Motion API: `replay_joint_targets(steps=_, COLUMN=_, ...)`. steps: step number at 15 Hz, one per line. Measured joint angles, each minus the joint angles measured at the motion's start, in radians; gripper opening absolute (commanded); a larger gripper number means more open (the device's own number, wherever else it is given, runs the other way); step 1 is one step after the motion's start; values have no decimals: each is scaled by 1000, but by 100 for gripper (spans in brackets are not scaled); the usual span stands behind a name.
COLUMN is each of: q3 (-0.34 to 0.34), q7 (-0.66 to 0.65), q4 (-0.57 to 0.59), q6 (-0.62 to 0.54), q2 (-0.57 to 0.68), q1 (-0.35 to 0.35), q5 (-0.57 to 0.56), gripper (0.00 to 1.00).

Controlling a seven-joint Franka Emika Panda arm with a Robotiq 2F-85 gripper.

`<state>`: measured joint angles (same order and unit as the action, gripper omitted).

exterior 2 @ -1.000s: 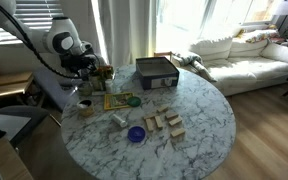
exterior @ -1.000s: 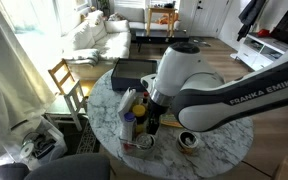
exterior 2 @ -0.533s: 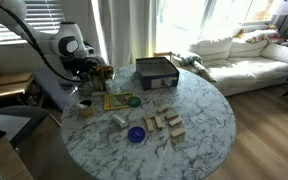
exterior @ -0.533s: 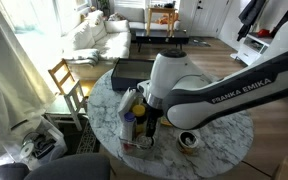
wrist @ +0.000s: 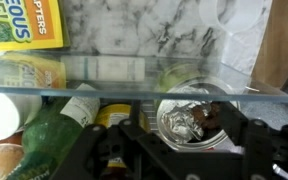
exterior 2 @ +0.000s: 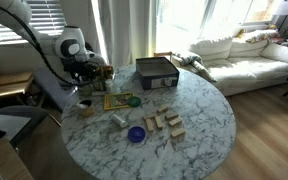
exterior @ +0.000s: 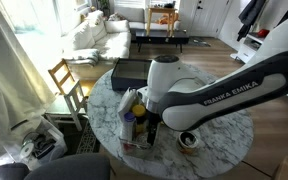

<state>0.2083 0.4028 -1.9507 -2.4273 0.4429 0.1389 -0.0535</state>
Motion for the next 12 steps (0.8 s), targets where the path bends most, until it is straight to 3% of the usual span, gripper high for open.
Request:
replay_joint_targets(steps=2, q3=0, q7=0, q4=10, q6=0, q2=14, q1=0, q5=0, gripper=46)
replay_joint_targets(steps=3, q3=0, q7=0, q4=14, q6=0, q2=21, q1=0, q5=0, gripper=42)
replay_joint_targets(steps=8, q3=0, q7=0, q4=27, q6=0, q2=48, q1=-4, q5=0, gripper=5)
replay_joint_targets(steps=9, q3=0, q7=0, q4=32, q6=0, q2=52, q1=-8, q5=0, gripper=1)
replay_joint_targets(steps=12, q3=0, q7=0, q4=49, q6=-1, q2=63, q1=-17, q5=1, gripper=3)
